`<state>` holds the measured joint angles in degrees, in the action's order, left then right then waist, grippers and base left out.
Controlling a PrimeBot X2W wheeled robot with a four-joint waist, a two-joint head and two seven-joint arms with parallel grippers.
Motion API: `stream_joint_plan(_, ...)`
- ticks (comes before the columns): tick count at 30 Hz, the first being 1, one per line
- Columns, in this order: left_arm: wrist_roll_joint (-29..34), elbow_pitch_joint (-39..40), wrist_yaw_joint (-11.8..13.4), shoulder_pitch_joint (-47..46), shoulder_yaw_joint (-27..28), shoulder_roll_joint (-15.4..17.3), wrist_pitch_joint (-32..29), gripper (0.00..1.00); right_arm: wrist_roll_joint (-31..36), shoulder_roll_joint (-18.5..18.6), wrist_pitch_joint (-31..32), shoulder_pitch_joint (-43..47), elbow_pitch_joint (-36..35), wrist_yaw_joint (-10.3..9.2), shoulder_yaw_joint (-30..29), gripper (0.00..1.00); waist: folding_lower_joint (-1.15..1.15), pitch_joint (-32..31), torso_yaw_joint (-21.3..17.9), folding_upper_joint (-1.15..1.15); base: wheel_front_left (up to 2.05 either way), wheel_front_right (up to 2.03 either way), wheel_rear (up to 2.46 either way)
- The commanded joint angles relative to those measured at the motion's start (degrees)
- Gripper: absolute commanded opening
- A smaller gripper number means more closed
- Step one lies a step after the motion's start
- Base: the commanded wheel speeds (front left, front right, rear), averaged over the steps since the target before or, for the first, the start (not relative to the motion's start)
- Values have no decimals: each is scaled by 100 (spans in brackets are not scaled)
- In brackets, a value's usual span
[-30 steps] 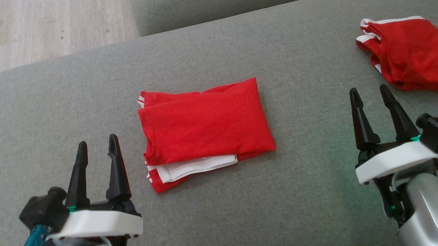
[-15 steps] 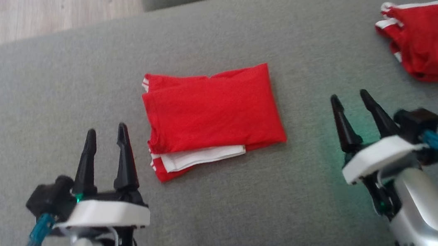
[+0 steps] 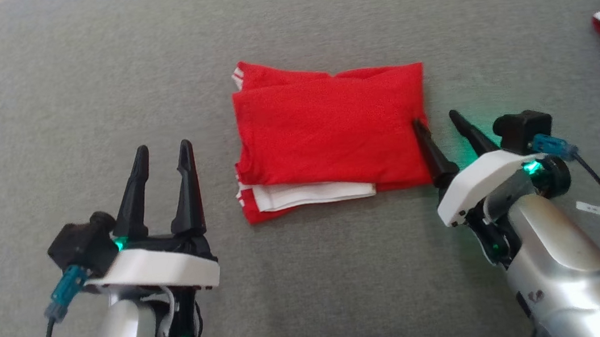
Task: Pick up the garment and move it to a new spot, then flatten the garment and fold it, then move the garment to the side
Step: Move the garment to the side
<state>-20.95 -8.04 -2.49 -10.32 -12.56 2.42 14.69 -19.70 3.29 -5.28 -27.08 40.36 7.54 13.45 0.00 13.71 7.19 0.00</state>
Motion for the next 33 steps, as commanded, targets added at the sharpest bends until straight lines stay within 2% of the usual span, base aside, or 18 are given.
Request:
stream_joint_plan(1,-58,154,36,-243,132,45,30,100,-150,-41,60,-230,-6,-5,205,100,0,64,119,0,0,0,0)
stream_joint_plan(4,-89,128,49,-250,114,45,30,100,-864,-41,359,-258,232,-5,473,100,0,48,201,0,0,0,0)
stream_joint_plan(9,-94,102,76,-210,118,45,30,100,-1023,-41,311,-420,596,-5,829,100,0,-21,212,0,0,0,0)
stream_joint_plan(10,-93,100,82,-198,127,45,30,100,-1026,-41,299,-452,663,-5,903,70,0,-38,200,0,0,0,0)
stream_joint_plan(11,-93,100,82,-198,127,45,30,100,-1026,-41,299,-452,663,-5,903,70,0,-38,200,0,0,0,0)
stream_joint_plan(13,-88,98,92,-168,156,45,30,100,-919,-41,213,-532,791,-5,1041,0,0,-84,153,0,0,0,0)
stream_joint_plan(18,-52,111,63,-92,204,45,30,100,-432,-41,-164,-773,1073,-5,1150,0,0,-232,-65,0,0,0,0)
stream_joint_plan(23,17,172,23,-11,246,45,30,100,384,86,-504,-1043,1250,-5,1137,0,0,-374,-416,0,0,0,0)
stream_joint_plan(29,102,301,-30,-1,133,45,30,100,1108,703,-573,-1319,939,-5,1296,0,0,-407,-915,0,0,0,0)
stream_joint_plan(33,107,355,-22,-109,47,45,30,100,1276,1470,-352,-1524,374,-5,1502,0,0,-296,-1267,0,0,0,0)
